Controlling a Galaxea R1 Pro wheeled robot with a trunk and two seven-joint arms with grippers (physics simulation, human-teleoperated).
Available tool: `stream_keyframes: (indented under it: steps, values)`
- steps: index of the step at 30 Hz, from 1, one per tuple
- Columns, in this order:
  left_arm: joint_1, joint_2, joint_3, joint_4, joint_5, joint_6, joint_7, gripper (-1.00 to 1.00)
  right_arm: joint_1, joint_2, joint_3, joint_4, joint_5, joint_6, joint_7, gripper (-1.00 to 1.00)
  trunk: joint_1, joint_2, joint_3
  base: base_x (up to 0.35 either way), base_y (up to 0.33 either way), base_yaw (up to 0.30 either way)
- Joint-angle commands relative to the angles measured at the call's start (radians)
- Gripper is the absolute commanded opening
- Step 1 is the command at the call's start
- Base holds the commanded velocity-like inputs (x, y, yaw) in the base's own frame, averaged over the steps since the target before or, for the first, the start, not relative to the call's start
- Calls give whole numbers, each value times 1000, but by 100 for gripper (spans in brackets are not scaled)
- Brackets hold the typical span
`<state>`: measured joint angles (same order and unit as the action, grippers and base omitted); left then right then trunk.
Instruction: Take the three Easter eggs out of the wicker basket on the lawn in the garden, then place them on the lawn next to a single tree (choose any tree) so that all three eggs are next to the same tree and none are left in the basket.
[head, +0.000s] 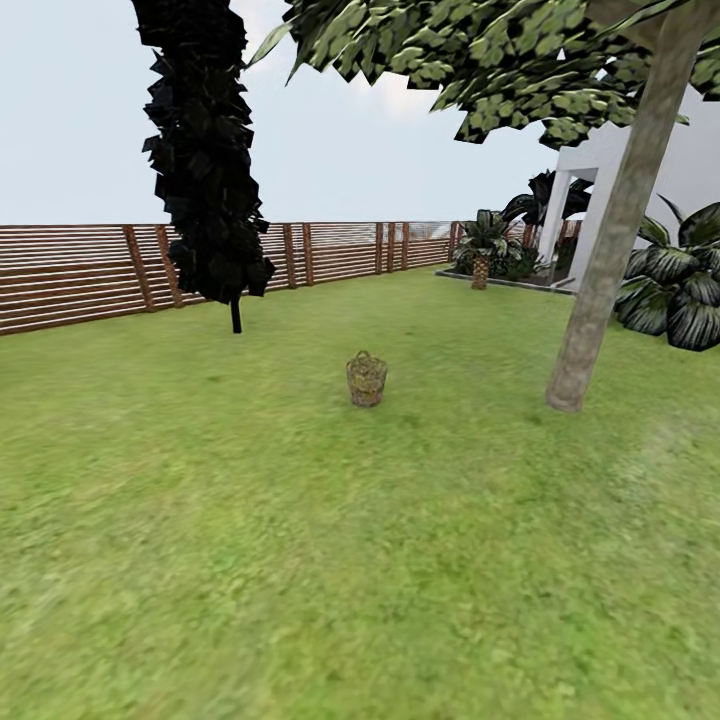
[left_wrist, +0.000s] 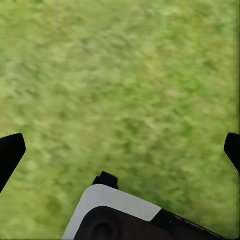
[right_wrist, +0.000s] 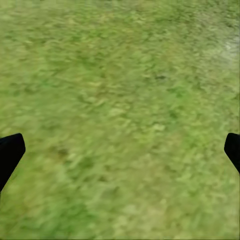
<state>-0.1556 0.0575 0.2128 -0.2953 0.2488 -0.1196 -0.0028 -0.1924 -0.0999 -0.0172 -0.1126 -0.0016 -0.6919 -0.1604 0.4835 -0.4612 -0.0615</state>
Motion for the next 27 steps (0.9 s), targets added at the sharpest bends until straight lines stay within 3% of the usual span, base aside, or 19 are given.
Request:
stream_keyframes:
  steps: [1,27]
  values:
    - [-1,0,-3,1,11,-3,0,100,-1,0,-1,1,0,-2,-1,100,1,-2,-2,335,0,0]
    - [-1,0,-4,2,11,-3,0,100,-1,0,0,0,1,-8,-1,100,1,-2,-2,335,0,0]
